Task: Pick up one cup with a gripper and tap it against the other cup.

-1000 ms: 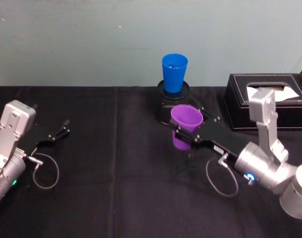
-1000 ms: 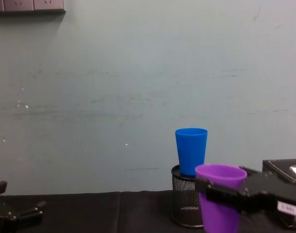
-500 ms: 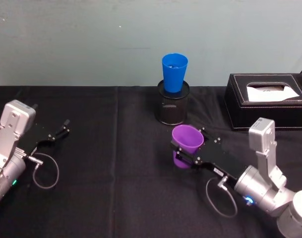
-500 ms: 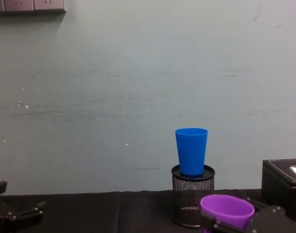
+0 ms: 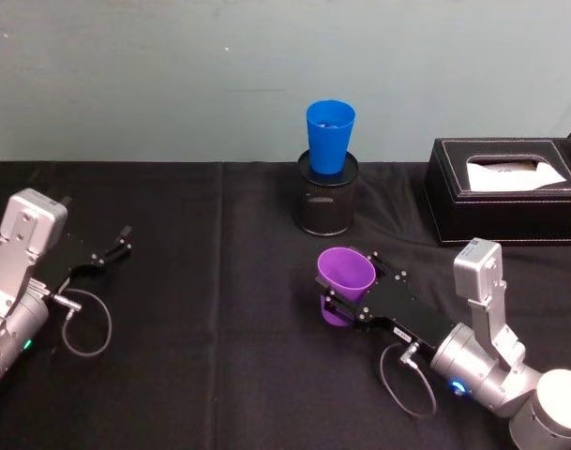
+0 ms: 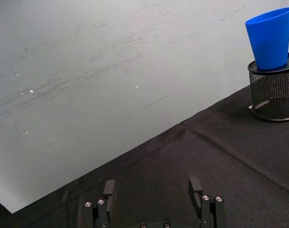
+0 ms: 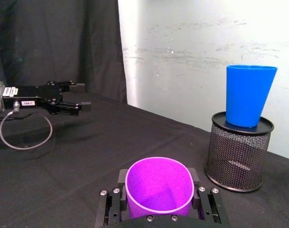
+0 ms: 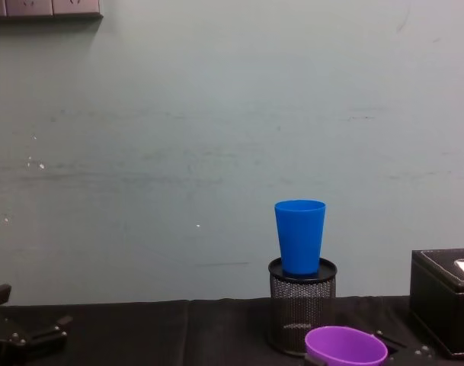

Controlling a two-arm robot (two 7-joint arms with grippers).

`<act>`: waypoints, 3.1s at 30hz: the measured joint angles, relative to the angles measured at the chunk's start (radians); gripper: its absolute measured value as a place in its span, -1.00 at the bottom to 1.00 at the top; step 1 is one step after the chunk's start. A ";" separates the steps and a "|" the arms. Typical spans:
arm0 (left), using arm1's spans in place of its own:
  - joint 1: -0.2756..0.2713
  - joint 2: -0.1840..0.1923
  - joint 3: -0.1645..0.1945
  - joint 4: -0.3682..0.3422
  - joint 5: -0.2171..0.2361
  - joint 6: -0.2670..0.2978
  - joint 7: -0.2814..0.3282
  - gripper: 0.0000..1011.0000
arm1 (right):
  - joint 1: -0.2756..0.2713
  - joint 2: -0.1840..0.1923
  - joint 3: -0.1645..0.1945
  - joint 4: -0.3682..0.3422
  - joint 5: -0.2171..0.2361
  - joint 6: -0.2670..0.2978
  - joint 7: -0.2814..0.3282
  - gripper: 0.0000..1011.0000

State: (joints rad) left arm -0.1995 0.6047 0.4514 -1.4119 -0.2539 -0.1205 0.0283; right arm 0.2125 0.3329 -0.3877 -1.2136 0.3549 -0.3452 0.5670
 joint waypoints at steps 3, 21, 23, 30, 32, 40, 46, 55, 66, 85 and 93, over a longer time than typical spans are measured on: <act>0.000 0.000 0.000 0.000 0.000 0.000 0.000 0.98 | 0.005 -0.010 0.001 0.018 -0.002 -0.009 0.001 0.45; 0.000 0.000 0.000 0.000 0.000 0.000 0.000 0.98 | 0.018 -0.032 0.007 0.063 0.000 -0.028 0.016 0.45; 0.000 0.000 0.000 0.000 0.000 0.000 0.000 0.98 | 0.018 -0.032 0.006 0.062 0.000 -0.028 0.016 0.51; 0.000 0.000 0.000 0.000 0.000 0.000 0.000 0.98 | 0.017 -0.031 0.006 0.060 0.000 -0.026 0.015 0.88; 0.000 0.000 0.000 0.000 0.000 0.000 0.000 0.98 | 0.017 -0.031 0.006 0.060 -0.001 -0.026 0.015 0.96; 0.000 0.000 0.000 0.000 0.000 0.000 0.000 0.98 | 0.007 -0.026 0.013 0.023 0.001 -0.021 0.009 0.99; 0.000 0.000 0.000 0.000 0.000 0.000 0.000 0.98 | -0.016 -0.011 0.030 -0.059 0.011 0.003 -0.005 0.99; 0.000 0.000 0.000 0.000 0.000 0.000 0.000 0.98 | -0.088 0.023 0.095 -0.224 0.007 0.086 -0.115 0.99; 0.000 0.000 0.000 0.000 0.000 0.000 0.000 0.98 | -0.157 0.030 0.186 -0.317 -0.046 0.241 -0.279 0.99; 0.000 0.000 0.000 0.000 0.000 0.000 0.000 0.98 | -0.158 0.007 0.205 -0.275 -0.103 0.261 -0.291 0.99; 0.000 0.000 0.000 0.000 0.000 0.000 0.000 0.98 | -0.158 0.008 0.205 -0.278 -0.103 0.262 -0.292 0.99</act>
State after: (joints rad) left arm -0.1995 0.6047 0.4514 -1.4120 -0.2539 -0.1205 0.0283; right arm 0.0546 0.3407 -0.1830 -1.4915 0.2516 -0.0829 0.2746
